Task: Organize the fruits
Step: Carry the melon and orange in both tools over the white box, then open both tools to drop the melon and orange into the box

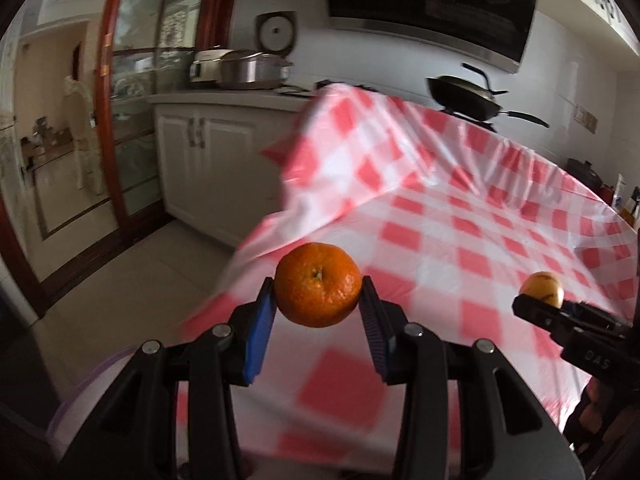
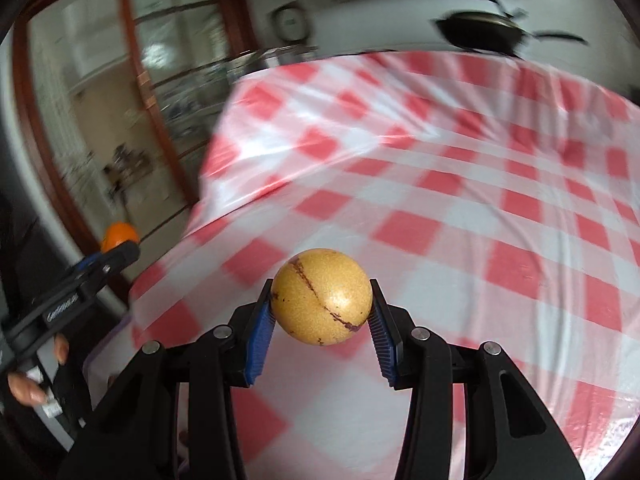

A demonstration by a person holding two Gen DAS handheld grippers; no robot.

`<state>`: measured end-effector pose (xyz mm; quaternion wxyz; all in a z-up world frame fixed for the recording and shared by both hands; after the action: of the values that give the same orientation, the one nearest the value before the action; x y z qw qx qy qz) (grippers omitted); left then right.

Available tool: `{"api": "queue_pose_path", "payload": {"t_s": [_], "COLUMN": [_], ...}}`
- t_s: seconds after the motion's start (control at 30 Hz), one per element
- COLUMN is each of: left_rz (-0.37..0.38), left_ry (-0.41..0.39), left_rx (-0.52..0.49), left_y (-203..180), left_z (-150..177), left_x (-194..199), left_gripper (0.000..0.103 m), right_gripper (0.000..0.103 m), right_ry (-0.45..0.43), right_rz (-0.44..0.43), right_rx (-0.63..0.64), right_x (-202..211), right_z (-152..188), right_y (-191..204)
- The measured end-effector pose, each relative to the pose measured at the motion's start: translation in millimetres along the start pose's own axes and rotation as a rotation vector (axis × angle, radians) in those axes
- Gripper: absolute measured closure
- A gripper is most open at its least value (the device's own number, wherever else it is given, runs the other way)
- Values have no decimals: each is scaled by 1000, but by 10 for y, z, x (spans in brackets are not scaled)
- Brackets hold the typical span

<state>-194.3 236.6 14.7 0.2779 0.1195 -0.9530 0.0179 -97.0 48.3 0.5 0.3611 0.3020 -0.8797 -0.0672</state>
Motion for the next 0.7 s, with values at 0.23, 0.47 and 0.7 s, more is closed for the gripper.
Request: {"api": "queue_pose_path", "payload": {"t_s": [0.23, 0.47, 0.7], "left_rz": [-112, -193, -155], "left_ry": [94, 224, 445], "left_rx": [26, 43, 43], "left_y": [757, 1266, 1348], "left_z": [534, 1099, 1899], "left_x": [274, 300, 114], "left_gripper": [61, 61, 61], "right_gripper": [59, 59, 59], "right_ry": [77, 187, 411], "right_rz": [-140, -216, -286], "right_rx": [263, 431, 547], "right_x": [-59, -208, -474], "right_z": [487, 1025, 1715], "right_y": [966, 1541, 1859]}}
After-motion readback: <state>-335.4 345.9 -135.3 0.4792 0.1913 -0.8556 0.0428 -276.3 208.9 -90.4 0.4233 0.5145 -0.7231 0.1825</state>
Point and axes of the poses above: each gripper's, at about its wrist camera, not at the fingertips, and x roughly against the way its jaws point, y to its left, z to its underside, the point moved 8 cm from there along -x, roughly the way its jaws point, and after that the axes turned 11 degrees about -x, right-handed, at the moved point
